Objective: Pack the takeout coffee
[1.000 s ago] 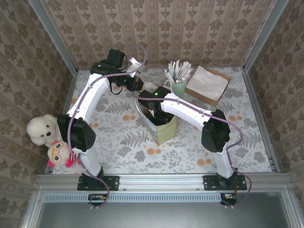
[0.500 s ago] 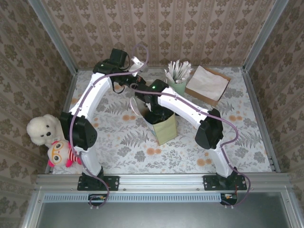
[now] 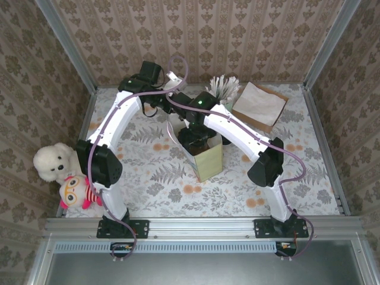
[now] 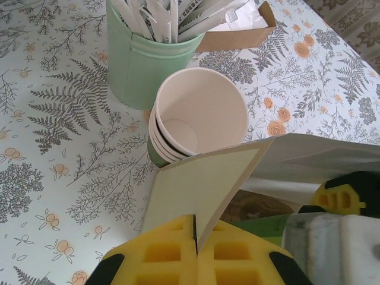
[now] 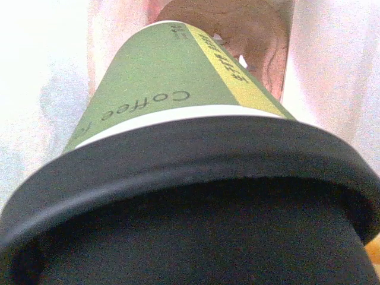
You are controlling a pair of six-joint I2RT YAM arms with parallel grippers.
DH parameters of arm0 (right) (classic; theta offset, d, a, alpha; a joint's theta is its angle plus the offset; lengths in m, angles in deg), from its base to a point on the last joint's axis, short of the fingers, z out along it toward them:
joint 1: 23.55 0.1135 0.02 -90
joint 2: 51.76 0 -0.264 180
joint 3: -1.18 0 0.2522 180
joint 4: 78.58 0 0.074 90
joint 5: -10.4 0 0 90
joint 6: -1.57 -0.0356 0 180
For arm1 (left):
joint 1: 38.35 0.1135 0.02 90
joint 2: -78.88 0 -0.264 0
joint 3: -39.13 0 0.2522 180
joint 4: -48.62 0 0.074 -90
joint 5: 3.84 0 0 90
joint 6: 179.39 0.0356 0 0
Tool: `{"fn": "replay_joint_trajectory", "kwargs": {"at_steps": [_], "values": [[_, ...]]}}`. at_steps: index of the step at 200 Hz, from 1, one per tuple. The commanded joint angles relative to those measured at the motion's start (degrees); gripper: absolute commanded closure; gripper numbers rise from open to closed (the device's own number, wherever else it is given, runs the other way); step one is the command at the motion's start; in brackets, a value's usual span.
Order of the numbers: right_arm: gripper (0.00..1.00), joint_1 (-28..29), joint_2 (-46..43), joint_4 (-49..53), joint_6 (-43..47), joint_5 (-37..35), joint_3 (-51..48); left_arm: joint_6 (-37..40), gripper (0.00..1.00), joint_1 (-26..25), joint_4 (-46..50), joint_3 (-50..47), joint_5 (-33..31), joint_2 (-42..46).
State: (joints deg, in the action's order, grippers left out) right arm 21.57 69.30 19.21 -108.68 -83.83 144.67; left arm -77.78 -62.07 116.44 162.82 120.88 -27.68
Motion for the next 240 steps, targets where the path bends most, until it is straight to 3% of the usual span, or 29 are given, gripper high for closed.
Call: {"fn": "replay_joint_trajectory", "kwargs": {"at_steps": [1, 82, 240], "values": [[0.36, -0.6, -2.22, 3.8, -1.18, 1.37, 1.46, 1.43, 1.0, -0.36, 2.44, 1.31, -0.51, -0.32], [0.39, -0.64, 0.81, 14.35, 0.71, 1.82, -3.35, 0.66, 1.0, 0.66, 1.96, 2.82, -0.95, -0.75], [0.39, -0.92, 2.17, 11.6, 4.23, 3.47, -13.31, 0.03, 1.0, 1.84, 1.07, 2.14, 0.08, -0.31]]}}
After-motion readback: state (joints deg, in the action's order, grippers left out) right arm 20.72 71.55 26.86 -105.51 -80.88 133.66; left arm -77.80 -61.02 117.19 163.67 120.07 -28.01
